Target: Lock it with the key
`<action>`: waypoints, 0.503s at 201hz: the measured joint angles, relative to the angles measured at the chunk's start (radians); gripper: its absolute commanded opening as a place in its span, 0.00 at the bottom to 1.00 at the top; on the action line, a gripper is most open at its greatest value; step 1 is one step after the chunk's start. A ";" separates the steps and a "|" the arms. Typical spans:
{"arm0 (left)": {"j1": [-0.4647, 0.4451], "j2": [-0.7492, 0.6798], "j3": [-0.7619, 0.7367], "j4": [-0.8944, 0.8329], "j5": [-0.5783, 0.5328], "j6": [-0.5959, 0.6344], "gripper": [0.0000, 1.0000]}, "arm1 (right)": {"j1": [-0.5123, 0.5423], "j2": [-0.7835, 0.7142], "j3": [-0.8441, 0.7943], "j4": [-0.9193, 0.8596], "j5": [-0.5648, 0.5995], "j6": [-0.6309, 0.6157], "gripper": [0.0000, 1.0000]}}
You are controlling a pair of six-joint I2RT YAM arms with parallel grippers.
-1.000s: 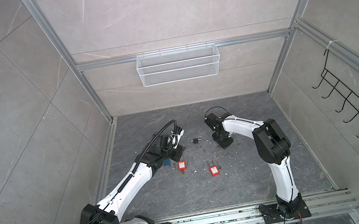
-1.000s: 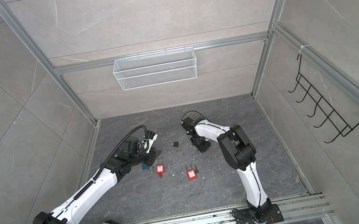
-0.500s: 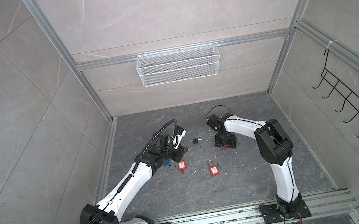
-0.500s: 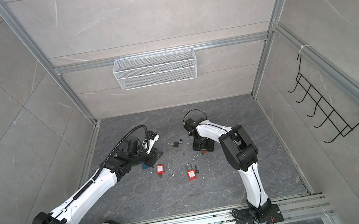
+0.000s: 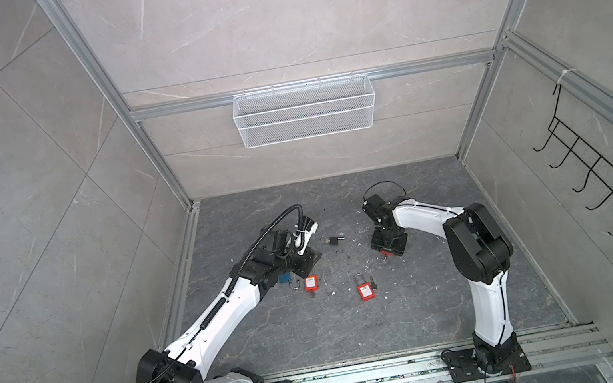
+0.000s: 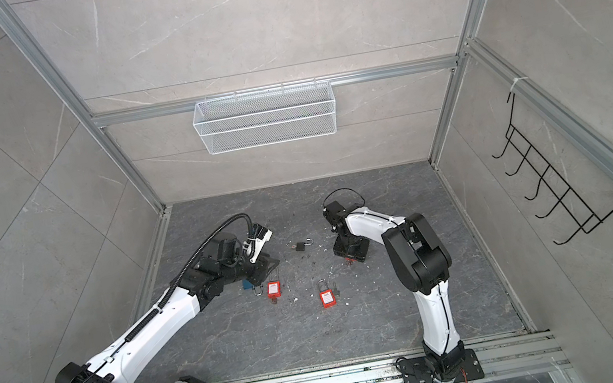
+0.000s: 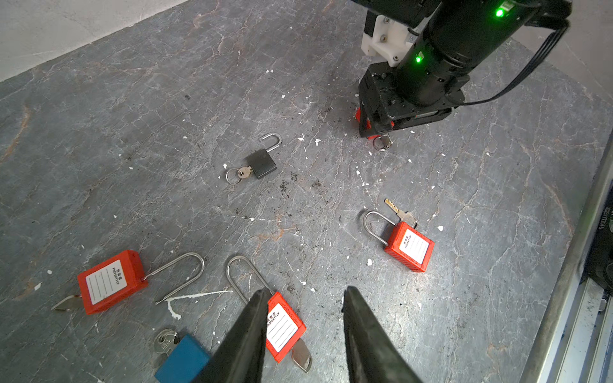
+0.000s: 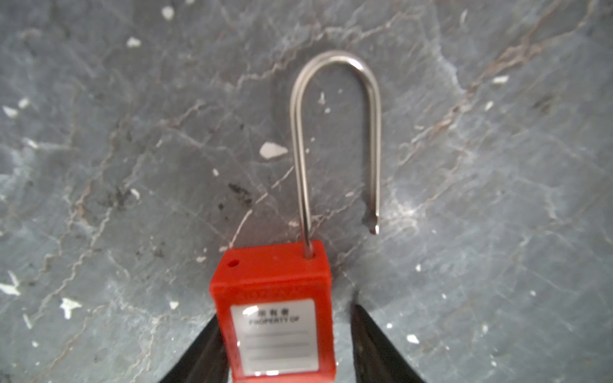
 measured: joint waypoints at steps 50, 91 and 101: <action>0.000 0.000 0.000 0.001 0.024 -0.009 0.40 | -0.005 0.000 0.000 0.002 -0.005 -0.050 0.49; 0.000 0.010 0.015 0.001 0.044 -0.013 0.40 | -0.006 0.000 0.002 0.011 -0.002 -0.172 0.56; 0.000 0.016 0.024 0.002 0.048 -0.014 0.40 | -0.007 0.000 0.003 0.010 0.001 -0.199 0.59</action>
